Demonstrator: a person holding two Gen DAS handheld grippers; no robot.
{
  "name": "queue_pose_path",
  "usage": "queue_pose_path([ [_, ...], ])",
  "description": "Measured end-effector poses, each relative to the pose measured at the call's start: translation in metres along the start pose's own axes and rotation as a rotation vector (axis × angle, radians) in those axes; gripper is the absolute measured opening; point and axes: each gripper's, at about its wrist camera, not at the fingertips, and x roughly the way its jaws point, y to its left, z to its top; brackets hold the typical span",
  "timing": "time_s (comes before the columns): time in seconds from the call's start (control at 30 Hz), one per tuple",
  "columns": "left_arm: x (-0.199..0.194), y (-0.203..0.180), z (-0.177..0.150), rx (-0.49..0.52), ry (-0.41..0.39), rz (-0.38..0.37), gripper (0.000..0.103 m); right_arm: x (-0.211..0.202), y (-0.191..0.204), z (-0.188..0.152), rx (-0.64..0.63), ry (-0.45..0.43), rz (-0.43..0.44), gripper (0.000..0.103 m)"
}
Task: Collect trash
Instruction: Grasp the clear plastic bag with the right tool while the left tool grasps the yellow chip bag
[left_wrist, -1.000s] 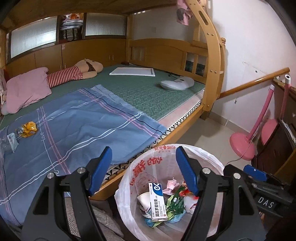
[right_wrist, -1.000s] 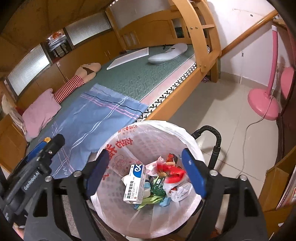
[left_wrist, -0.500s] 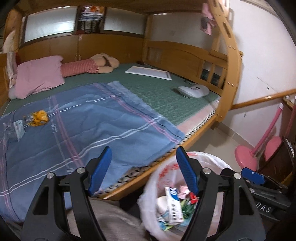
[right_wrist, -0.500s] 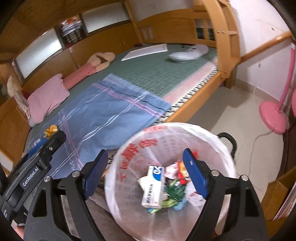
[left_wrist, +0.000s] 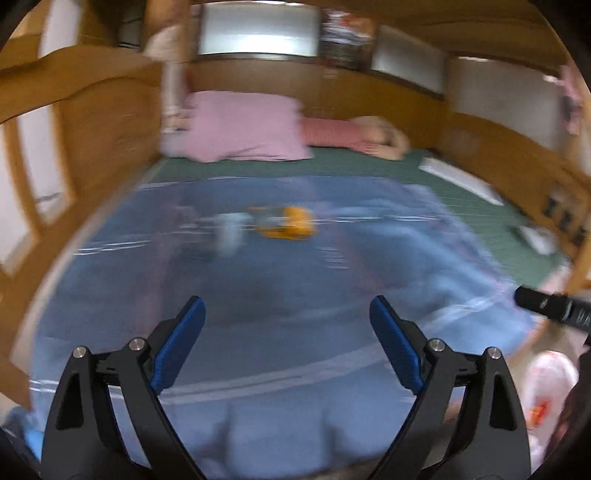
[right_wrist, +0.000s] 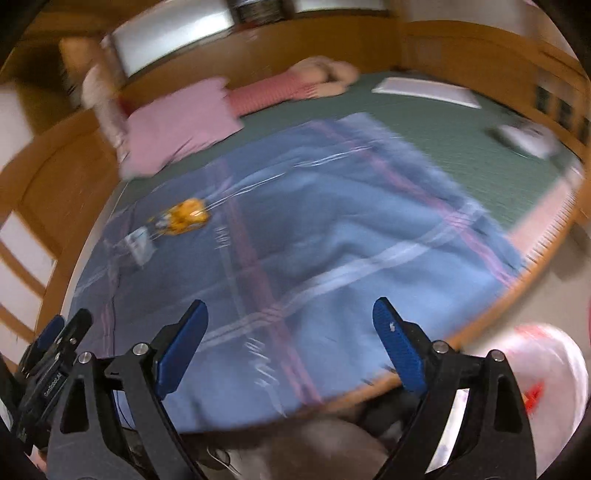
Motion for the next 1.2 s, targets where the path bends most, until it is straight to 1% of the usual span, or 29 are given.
queue_pose_path([
  [0.07,0.016,0.037,0.005,-0.038,0.008,0.070,0.090,0.027,0.025,0.014,-0.038,0.022,0.024,0.089],
  [0.17,0.031,0.081,0.008,-0.095,0.010,0.131,0.090,0.070,0.064,0.038,-0.089,0.053,0.057,0.089],
  [0.27,0.043,0.109,0.007,-0.148,0.021,0.175,0.090,0.106,0.098,0.056,-0.141,0.074,0.074,0.089],
  [0.37,0.049,0.133,0.003,-0.225,0.046,0.189,0.090,0.137,0.129,0.069,-0.187,0.115,0.096,0.089],
  [0.4,0.051,0.138,0.001,-0.243,0.051,0.188,0.090,0.145,0.137,0.072,-0.194,0.135,0.117,0.089],
  [0.43,0.052,0.144,0.001,-0.259,0.054,0.186,0.090,0.153,0.146,0.075,-0.193,0.166,0.155,0.089],
  [0.53,0.050,0.153,0.000,-0.289,0.044,0.199,0.090,0.179,0.179,0.081,-0.172,0.286,0.284,0.089],
  [0.57,0.048,0.155,0.000,-0.291,0.036,0.205,0.090,0.190,0.191,0.084,-0.153,0.331,0.319,0.089],
  [0.63,0.044,0.155,0.000,-0.284,0.020,0.222,0.090,0.209,0.207,0.087,-0.100,0.405,0.343,0.089],
  [0.7,0.040,0.157,0.000,-0.275,0.005,0.231,0.090,0.232,0.217,0.090,0.006,0.491,0.338,0.089],
  [0.73,0.039,0.158,-0.001,-0.272,0.001,0.231,0.090,0.242,0.219,0.092,0.071,0.521,0.353,0.089],
  [0.77,0.038,0.159,-0.001,-0.271,-0.002,0.233,0.090,0.251,0.222,0.094,0.126,0.540,0.356,0.089],
  [0.8,0.037,0.161,-0.002,-0.273,-0.004,0.231,0.090,0.255,0.226,0.096,0.149,0.539,0.337,0.089],
  [0.87,0.036,0.166,-0.003,-0.290,-0.003,0.221,0.090,0.265,0.237,0.101,0.175,0.541,0.291,0.089],
  [0.97,0.034,0.173,-0.005,-0.327,0.003,0.201,0.090,0.281,0.250,0.100,0.253,0.580,0.276,0.089],
  [1.03,0.033,0.176,-0.006,-0.341,0.005,0.194,0.090,0.290,0.260,0.098,0.275,0.592,0.252,0.089],
  [1.1,0.032,0.176,-0.006,-0.344,0.004,0.190,0.090,0.301,0.267,0.090,0.321,0.636,0.217,0.089],
  [1.2,0.030,0.178,-0.007,-0.345,-0.006,0.194,0.090,0.319,0.267,0.071,0.410,0.737,0.216,0.089],
])
